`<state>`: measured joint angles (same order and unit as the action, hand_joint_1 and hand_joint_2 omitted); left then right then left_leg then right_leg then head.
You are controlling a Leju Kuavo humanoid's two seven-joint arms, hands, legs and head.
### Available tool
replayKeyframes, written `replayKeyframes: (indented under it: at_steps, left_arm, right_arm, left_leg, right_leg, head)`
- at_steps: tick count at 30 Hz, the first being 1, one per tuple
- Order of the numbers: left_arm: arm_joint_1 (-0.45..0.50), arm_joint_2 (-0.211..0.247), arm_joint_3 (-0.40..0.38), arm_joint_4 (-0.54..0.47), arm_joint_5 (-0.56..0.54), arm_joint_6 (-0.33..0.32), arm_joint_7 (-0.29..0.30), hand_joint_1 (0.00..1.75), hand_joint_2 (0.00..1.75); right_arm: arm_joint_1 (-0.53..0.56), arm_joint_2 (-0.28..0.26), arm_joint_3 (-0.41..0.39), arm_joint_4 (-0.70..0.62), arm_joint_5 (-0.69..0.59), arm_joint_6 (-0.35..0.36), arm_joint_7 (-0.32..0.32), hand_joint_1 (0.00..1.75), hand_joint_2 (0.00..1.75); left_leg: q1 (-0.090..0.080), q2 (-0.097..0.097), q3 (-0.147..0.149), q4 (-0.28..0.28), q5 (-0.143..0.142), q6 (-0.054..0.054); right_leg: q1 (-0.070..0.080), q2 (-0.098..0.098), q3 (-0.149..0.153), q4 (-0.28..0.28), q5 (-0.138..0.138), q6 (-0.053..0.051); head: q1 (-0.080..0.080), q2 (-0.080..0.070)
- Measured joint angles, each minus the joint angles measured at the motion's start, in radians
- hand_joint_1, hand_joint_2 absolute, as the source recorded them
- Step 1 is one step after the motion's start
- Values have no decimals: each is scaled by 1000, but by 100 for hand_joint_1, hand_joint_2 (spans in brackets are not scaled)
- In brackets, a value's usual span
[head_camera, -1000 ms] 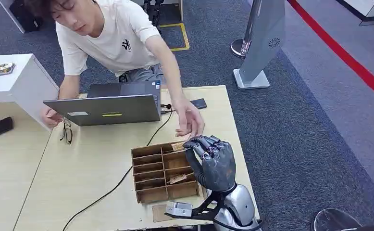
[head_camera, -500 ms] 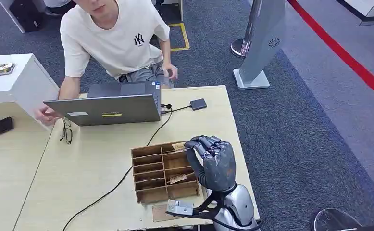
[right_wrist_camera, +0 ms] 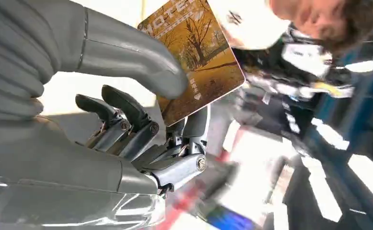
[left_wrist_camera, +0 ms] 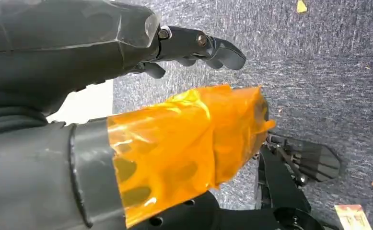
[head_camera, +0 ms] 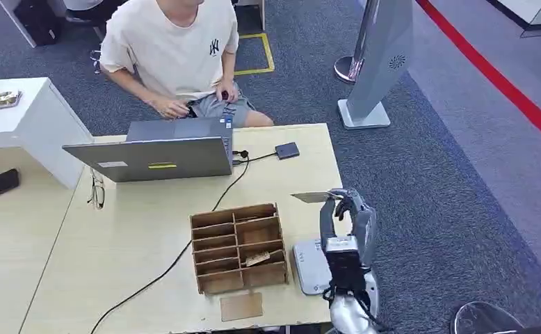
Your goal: Pass the card to the sensor for recognition and then transmit it.
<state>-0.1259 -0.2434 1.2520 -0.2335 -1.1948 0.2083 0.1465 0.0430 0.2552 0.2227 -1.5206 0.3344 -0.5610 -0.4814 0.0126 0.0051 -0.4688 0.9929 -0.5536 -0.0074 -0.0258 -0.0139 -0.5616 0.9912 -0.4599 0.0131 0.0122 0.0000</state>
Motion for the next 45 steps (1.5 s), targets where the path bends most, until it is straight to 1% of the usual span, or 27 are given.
replayKeyframes:
  at_steps: [2,3,4,10,12,15,20,27,32,39,45]
  left_arm:
    - [1,1,0,0,1,0,0,0,0]
    - [0,1,0,0,1,0,0,0,0]
    - [-1,1,0,0,2,0,0,0,0]
    - [0,1,2,0,13,0,-2,0,0]
    - [0,1,2,0,16,0,-3,0,0]
    - [0,1,2,0,19,2,-3,0,0]
    - [0,2,4,0,29,2,-6,0,0]
    - [0,2,14,0,31,2,-6,0,0]
    - [0,2,18,0,37,2,-13,0,0]
    - [0,2,19,0,46,1,-22,0,0]
    - [0,5,19,0,50,0,-22,0,0]
  right_arm:
    - [15,-16,-22,-13,-41,29,-1,175,175]
    - [18,-17,-23,-14,-43,30,-1,175,175]
    - [22,-23,-34,-21,-68,52,-1,175,175]
    - [58,-32,-124,-40,-297,242,10,175,175]
    - [70,-34,-155,-40,-327,284,14,175,175]
    - [83,-40,-188,-33,-334,307,16,175,175]
    - [105,-62,-225,-21,-311,337,25,175,175]
    - [121,-83,-244,-6,-295,344,31,175,175]
    - [125,-102,-246,7,-225,374,42,175,175]
    - [124,-157,-246,34,-75,418,62,175,175]
    - [118,-226,-231,66,18,483,87,175,175]
  left_leg:
    - [0,1,0,0,0,0]
    - [0,1,0,0,0,0]
    - [0,1,1,0,0,0]
    - [0,1,0,0,0,0]
    - [0,1,0,0,0,0]
    - [0,1,0,0,0,0]
    - [0,1,0,0,0,0]
    - [0,1,0,0,0,0]
    - [0,1,0,0,0,0]
    - [0,1,0,0,0,0]
    - [0,0,0,0,0,0]
  right_leg:
    - [0,1,0,0,0,0]
    - [0,1,0,0,0,0]
    - [0,1,0,0,0,0]
    - [0,0,0,0,0,0]
    - [0,0,0,0,0,0]
    - [0,0,0,0,0,0]
    - [0,0,0,0,0,0]
    - [0,0,0,0,0,0]
    - [0,0,0,0,0,0]
    - [0,0,0,0,0,0]
    - [0,0,0,0,0,0]
  head:
    - [0,0]
    - [0,0]
    - [0,0]
    - [0,0]
    - [0,0]
    - [0,0]
    - [0,0]
    - [0,0]
    - [0,0]
    - [0,0]
    - [0,0]
